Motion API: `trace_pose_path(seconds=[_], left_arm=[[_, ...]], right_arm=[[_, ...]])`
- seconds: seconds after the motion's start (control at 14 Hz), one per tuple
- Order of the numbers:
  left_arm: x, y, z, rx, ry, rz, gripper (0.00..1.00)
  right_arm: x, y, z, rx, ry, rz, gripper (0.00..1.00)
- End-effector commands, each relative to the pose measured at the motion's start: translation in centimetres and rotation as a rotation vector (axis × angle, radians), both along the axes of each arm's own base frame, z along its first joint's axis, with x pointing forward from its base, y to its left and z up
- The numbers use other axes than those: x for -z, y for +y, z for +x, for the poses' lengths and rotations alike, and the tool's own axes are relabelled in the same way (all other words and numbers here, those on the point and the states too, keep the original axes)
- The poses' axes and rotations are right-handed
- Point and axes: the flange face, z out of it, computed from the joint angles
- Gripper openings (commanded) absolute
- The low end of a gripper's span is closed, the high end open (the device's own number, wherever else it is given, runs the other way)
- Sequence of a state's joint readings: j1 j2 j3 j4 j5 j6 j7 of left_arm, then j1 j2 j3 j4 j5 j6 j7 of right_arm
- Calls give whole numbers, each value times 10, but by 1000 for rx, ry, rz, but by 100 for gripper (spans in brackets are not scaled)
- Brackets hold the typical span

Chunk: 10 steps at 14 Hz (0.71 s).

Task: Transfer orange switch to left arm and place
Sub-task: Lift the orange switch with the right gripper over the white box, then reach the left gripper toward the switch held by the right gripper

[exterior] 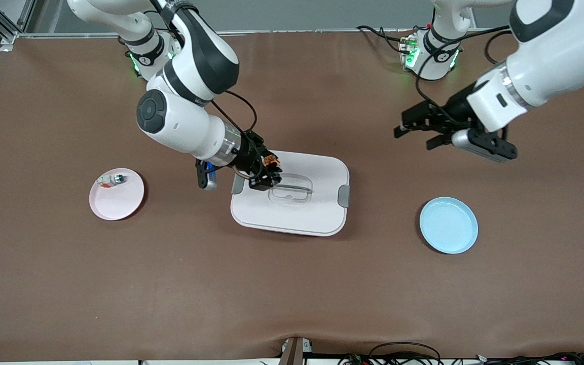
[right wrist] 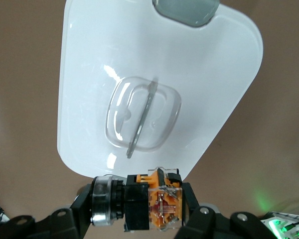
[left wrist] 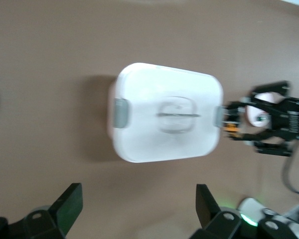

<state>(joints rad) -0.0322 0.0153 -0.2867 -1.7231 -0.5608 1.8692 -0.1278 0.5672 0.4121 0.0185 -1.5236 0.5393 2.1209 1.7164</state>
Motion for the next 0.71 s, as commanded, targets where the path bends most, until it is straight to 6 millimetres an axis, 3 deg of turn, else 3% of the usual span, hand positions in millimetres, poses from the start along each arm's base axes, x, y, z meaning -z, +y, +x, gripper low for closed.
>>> trace_pose_path(seconds=[0.0, 0.07, 0.43, 0.64], left_arm=[[11, -18, 9, -17, 14, -87, 100], [16, -32, 8, -8, 17, -104, 100], [53, -56, 9, -24, 52, -180, 100], [69, -78, 13, -62, 51, -238, 90]], right_arm=[[-7, 19, 8, 35, 21, 46, 0], [-7, 23, 8, 43, 20, 65, 0], [-12, 27, 8, 54, 16, 92, 0], [-12, 27, 8, 53, 16, 92, 0]])
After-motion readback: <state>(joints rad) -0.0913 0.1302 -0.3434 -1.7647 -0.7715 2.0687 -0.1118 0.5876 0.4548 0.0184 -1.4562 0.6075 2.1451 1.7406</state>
